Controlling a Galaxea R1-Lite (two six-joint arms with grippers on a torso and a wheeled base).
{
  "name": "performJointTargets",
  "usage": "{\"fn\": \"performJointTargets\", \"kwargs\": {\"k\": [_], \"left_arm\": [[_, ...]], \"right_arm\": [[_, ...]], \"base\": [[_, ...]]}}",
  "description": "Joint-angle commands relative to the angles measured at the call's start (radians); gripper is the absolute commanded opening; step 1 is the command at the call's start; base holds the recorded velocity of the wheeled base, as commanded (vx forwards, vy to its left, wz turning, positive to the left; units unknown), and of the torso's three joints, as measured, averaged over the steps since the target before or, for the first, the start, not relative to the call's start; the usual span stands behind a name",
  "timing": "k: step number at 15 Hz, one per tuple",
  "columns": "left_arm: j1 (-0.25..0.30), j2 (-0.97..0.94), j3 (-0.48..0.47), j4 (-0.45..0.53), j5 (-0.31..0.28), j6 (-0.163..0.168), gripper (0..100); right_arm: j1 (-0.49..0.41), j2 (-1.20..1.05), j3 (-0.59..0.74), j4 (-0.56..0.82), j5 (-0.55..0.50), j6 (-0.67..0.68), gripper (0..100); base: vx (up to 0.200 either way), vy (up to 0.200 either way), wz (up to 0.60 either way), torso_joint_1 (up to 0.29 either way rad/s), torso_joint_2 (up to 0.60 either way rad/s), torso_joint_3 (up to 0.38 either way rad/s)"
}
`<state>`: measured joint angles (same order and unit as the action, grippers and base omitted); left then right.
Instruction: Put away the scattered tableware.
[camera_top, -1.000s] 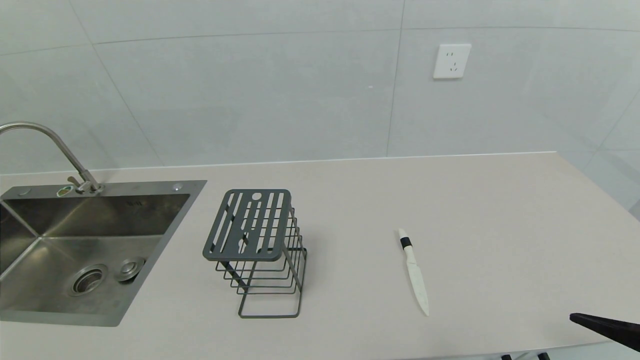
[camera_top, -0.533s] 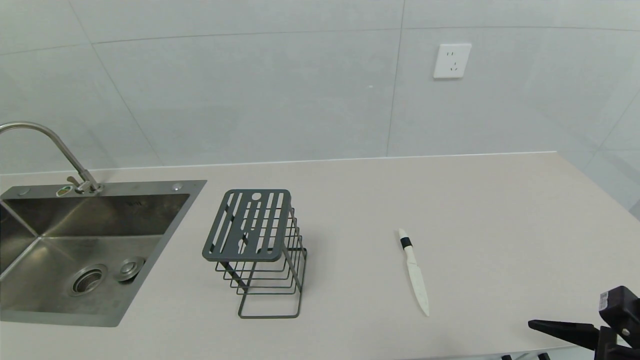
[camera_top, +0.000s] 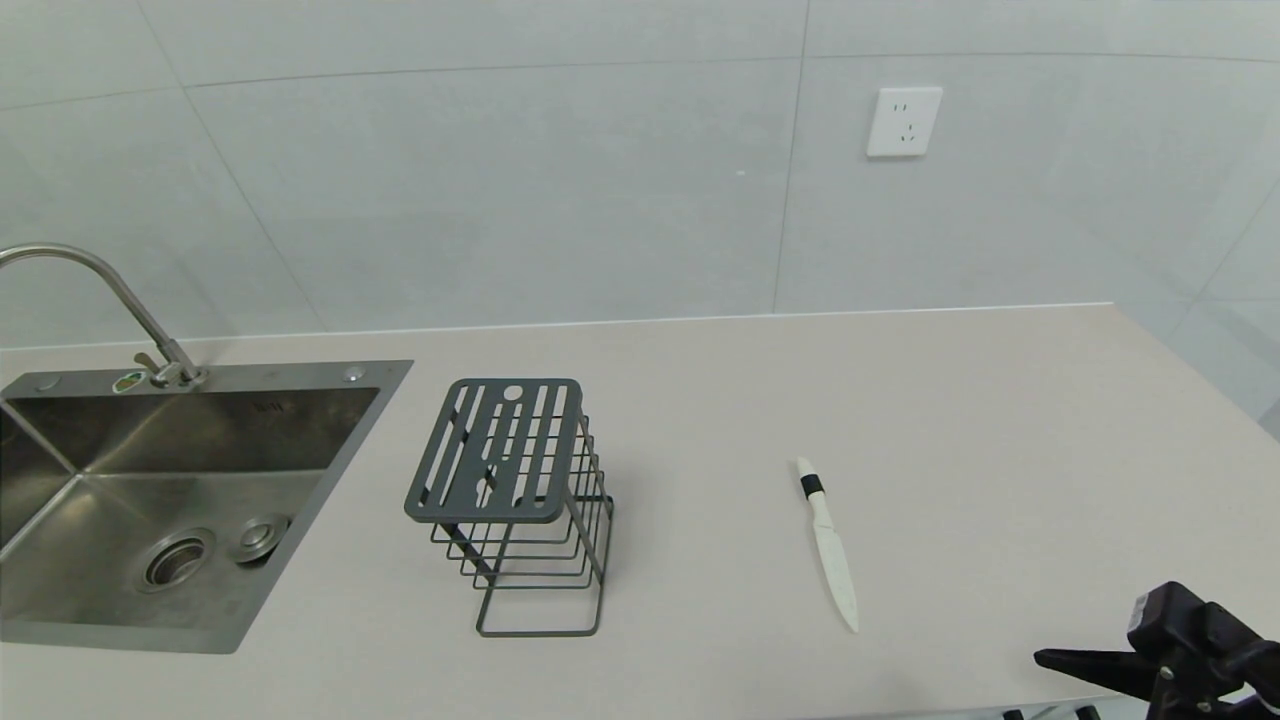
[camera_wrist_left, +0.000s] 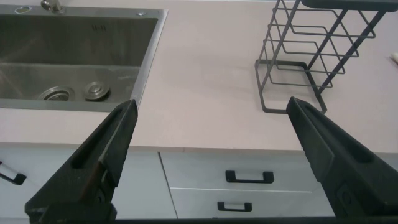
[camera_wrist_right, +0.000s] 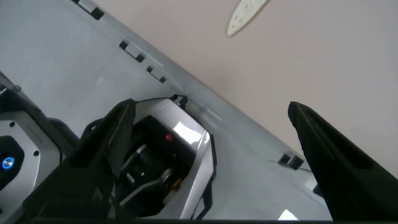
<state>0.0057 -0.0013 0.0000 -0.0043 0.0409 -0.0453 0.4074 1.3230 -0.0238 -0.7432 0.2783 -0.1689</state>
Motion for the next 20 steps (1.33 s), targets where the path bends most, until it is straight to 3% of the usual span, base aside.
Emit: {"fn": "performJointTargets", "kwargs": {"k": [1, 6, 9, 13, 17, 20], "left_arm": [[0.0, 0.001, 0.0, 0.0, 0.001, -0.001, 100], [0.0, 0.001, 0.0, 0.0, -0.001, -0.001, 100], [0.0, 0.001, 0.0, 0.0, -0.001, -0.001, 100], [0.0, 0.001, 0.0, 0.0, -0.001, -0.001, 100], [0.0, 0.001, 0.0, 0.0, -0.001, -0.001, 100], [0.0, 0.001, 0.0, 0.0, -0.001, -0.001, 100]], "right_arm": [[0.025, 0.073, -0.036, -0.024, -0.021, 0.0, 100], [0.054, 0.168, -0.177, -0.028, -0.034, 0.005, 100], [0.056, 0.237, -0.243, -0.024, -0.154, 0.009, 100], [0.108, 0.328, -0.363, -0.016, -0.199, 0.089, 100], [0.117, 0.443, -0.542, 0.084, -0.231, 0.121, 100], [0.117, 0.458, -0.694, 0.286, -0.24, 0.147, 100]], "base": [[0.0, 0.0, 0.0, 0.0, 0.0, 0.0], [0.0, 0.0, 0.0, 0.0, 0.0, 0.0], [0.0, 0.0, 0.0, 0.0, 0.0, 0.0], [0.0, 0.0, 0.0, 0.0, 0.0, 0.0], [0.0, 0.0, 0.0, 0.0, 0.0, 0.0], [0.0, 0.0, 0.0, 0.0, 0.0, 0.0]]}}
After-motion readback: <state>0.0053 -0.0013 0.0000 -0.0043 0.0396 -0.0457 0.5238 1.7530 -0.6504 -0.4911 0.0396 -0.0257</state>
